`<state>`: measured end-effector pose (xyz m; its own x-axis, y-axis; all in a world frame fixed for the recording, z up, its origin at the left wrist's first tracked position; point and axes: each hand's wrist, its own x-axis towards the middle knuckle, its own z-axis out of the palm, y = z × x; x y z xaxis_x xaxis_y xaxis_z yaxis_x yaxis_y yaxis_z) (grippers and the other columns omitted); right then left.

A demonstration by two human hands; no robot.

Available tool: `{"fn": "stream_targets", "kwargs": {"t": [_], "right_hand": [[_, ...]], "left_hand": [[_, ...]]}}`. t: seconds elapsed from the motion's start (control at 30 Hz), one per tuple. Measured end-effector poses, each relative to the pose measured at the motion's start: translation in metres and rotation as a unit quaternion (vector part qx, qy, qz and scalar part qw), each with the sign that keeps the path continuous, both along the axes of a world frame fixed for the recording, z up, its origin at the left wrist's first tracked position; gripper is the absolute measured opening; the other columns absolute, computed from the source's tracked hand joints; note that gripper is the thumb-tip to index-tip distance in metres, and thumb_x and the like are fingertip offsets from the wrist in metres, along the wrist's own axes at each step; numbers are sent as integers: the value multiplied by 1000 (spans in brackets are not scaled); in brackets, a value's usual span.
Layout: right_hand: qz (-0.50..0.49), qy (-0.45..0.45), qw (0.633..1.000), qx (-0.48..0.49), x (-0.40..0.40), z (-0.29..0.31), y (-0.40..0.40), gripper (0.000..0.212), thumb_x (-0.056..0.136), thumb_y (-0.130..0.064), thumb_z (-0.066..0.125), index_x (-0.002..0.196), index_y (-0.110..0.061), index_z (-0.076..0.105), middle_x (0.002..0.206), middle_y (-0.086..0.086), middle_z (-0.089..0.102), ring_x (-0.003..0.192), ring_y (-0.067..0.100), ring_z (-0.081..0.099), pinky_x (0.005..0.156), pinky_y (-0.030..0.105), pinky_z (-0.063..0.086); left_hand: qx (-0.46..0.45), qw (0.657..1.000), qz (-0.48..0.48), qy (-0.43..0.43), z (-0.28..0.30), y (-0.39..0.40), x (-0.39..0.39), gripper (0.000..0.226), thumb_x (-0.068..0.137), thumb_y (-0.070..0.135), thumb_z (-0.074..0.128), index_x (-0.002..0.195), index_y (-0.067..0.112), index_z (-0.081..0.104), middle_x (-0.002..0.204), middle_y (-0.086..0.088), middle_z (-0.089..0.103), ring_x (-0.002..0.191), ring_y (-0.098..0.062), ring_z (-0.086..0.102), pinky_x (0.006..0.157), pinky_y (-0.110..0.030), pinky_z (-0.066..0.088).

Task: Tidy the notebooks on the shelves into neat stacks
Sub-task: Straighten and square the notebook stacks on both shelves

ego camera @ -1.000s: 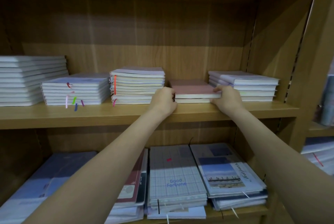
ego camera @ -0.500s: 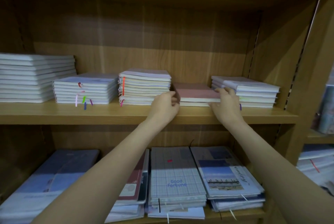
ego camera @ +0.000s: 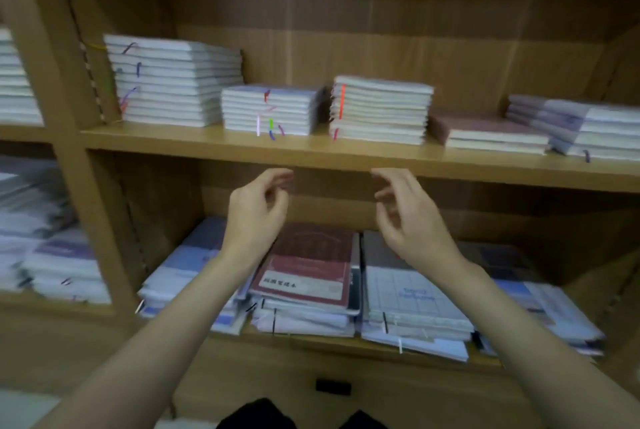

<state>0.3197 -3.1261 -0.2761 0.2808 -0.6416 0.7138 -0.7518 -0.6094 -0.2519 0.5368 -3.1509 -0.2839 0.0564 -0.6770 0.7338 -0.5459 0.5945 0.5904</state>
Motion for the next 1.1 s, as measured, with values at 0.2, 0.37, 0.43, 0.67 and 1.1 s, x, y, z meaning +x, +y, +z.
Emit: {"fn": "stream_targets", "kwargs": {"t": [0.2,0.37,0.43,0.67,1.1], "right_hand": [[16,127,964,233,65,-73,-34,58,95,-29,51,145,-20,23,143,-1,26,126,18,37,94,24,37],[25,152,929,337,129,-127,-70,63,94,-37,53,145,-16,25,145,3,28,132,22,33,100,28,32],[35,188,922,338,157,-146,-82,62,93,-39,53,145,-16,27,145,4,31,134,24,29,102,31,30],[-108,365,871,310,233,-181,-114,79,86,-66,44,146,-23,16,146,18,31,131,35,32,108,45,24],[-63,175,921,342,245,-195,-118,85,78,-51,68,143,-15,27,99,15,66,102,34,59,82,38,50]], "left_hand": [[287,938,89,-175,-94,-14,92,52,94,16,52,142,8,35,103,-23,64,93,-35,60,78,-42,47],[364,897,84,-235,-149,-20,149,54,94,15,51,143,6,30,118,-19,58,101,-34,57,77,-31,36],[376,893,119,-215,-170,-24,172,52,94,14,51,142,6,32,143,-14,41,118,-32,50,90,-30,37],[254,929,178,-199,-242,-19,202,55,86,-6,49,138,-11,31,151,-24,17,140,-39,20,106,-42,36],[278,937,161,-139,-259,-16,192,78,91,14,50,147,5,-4,153,-8,-24,135,-28,31,70,-20,33]]}}
